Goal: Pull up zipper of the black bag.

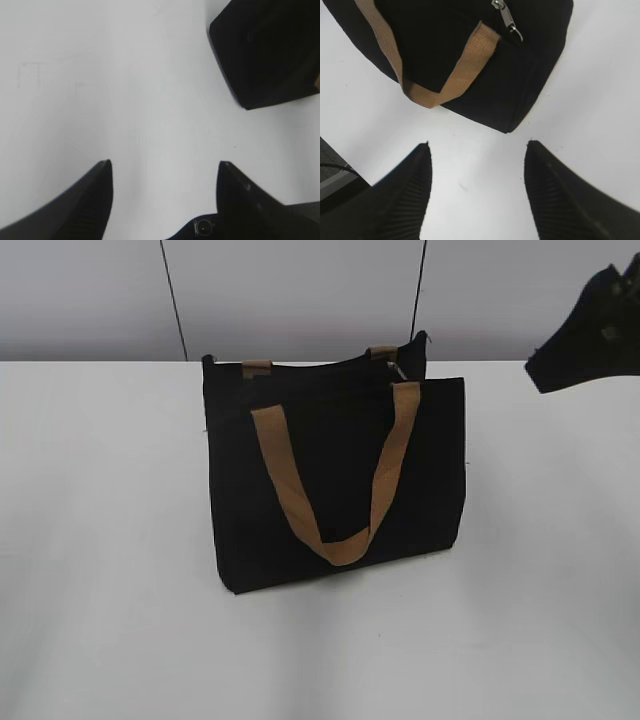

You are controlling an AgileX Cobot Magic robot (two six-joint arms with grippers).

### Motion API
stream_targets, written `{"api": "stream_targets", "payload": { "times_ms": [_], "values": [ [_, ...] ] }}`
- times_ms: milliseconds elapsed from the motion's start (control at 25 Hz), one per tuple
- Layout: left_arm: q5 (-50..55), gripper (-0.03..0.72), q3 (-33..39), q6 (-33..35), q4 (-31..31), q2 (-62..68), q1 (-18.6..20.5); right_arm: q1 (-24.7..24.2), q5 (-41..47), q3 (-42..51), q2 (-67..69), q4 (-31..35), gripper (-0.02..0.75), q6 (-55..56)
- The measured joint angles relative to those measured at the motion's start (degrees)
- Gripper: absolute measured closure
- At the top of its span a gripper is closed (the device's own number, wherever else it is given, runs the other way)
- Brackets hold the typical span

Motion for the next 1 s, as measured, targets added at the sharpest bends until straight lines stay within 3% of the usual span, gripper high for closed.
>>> {"api": "stream_targets", "payload": {
  "times_ms": [200, 560, 1000],
  "values": [
    [6.64, 0.200, 0.00, 2.44, 0.77, -7.58, 0.00, 0.02, 2.06, 2.94, -6.67, -2.85, 0.281, 4.39],
    [12.24, 0.200, 1.89, 3.39, 0.12, -21.48, 0.00, 0.02, 2.44, 21.74, -33.42, -4.55, 0.281, 11.50],
    [16.34, 0.200, 2.00, 5.58, -0.22, -33.91, 0.00, 0.02, 9.68, 34.20, -66.91, -18.81, 0.281, 24.22]
  ]
}}
